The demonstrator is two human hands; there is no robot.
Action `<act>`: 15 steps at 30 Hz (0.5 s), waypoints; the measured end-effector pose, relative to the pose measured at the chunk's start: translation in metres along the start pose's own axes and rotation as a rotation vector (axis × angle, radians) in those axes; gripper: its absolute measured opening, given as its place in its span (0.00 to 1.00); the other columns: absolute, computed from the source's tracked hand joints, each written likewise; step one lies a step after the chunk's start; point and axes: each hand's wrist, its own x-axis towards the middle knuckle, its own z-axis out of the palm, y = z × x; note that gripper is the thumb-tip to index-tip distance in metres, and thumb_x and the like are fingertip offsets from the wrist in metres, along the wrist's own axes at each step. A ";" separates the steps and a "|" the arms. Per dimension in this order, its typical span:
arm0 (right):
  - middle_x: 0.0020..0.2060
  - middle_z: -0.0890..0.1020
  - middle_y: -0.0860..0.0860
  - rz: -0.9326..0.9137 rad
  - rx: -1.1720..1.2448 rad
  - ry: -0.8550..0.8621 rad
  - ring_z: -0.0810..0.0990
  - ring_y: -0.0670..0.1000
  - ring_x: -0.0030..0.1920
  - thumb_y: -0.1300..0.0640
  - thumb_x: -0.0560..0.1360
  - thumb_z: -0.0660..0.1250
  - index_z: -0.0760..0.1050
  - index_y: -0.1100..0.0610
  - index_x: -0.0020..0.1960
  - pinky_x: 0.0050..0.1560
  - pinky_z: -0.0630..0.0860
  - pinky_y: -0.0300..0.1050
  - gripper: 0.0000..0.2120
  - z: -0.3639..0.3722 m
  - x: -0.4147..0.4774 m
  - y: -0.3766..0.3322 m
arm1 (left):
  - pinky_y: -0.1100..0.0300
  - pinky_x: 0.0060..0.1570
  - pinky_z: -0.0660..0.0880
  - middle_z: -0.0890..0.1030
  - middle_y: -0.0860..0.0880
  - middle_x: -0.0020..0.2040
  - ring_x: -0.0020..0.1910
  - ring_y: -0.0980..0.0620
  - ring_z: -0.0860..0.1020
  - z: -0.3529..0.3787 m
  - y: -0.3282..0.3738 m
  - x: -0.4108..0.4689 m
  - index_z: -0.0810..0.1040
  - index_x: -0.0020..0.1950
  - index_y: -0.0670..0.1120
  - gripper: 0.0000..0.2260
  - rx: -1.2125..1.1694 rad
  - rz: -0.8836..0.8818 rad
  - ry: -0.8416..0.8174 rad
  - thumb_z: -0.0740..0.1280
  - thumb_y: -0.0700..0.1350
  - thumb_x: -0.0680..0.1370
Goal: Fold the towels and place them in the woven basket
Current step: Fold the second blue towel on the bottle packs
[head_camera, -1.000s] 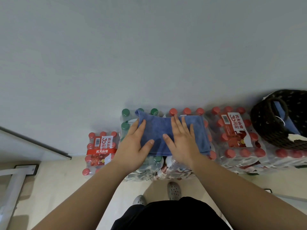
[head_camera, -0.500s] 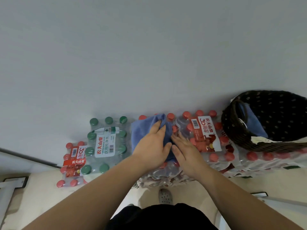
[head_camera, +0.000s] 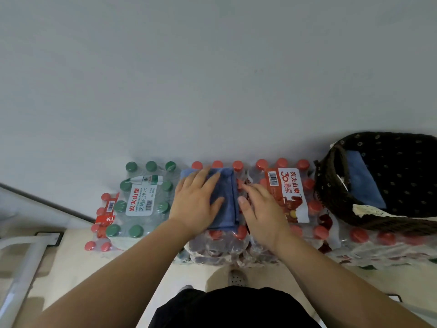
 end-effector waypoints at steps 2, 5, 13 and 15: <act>0.71 0.69 0.49 -0.042 -0.041 -0.024 0.67 0.48 0.69 0.40 0.82 0.50 0.66 0.54 0.74 0.71 0.65 0.43 0.28 0.001 0.002 -0.002 | 0.39 0.77 0.44 0.49 0.50 0.82 0.80 0.44 0.45 0.008 0.004 0.005 0.46 0.82 0.52 0.36 0.129 -0.007 -0.178 0.49 0.67 0.78; 0.76 0.63 0.49 -0.063 -0.118 -0.077 0.61 0.49 0.75 0.36 0.79 0.47 0.61 0.53 0.78 0.76 0.60 0.48 0.33 0.000 0.007 -0.005 | 0.37 0.75 0.36 0.38 0.50 0.81 0.79 0.45 0.35 0.023 0.014 0.010 0.34 0.80 0.52 0.38 0.180 0.005 -0.259 0.37 0.68 0.74; 0.81 0.42 0.48 -0.079 -0.345 -0.215 0.38 0.48 0.80 0.30 0.76 0.38 0.44 0.50 0.82 0.79 0.45 0.53 0.40 0.008 0.023 -0.007 | 0.28 0.70 0.36 0.31 0.45 0.79 0.77 0.38 0.32 0.031 0.019 0.019 0.34 0.77 0.62 0.36 0.216 0.005 -0.315 0.45 0.70 0.74; 0.81 0.41 0.49 -0.097 -0.367 -0.212 0.36 0.49 0.79 0.30 0.76 0.37 0.44 0.50 0.82 0.79 0.42 0.54 0.40 0.009 0.027 -0.013 | 0.29 0.70 0.36 0.33 0.45 0.80 0.77 0.38 0.32 0.027 0.018 0.018 0.36 0.78 0.63 0.35 0.183 0.017 -0.331 0.48 0.69 0.76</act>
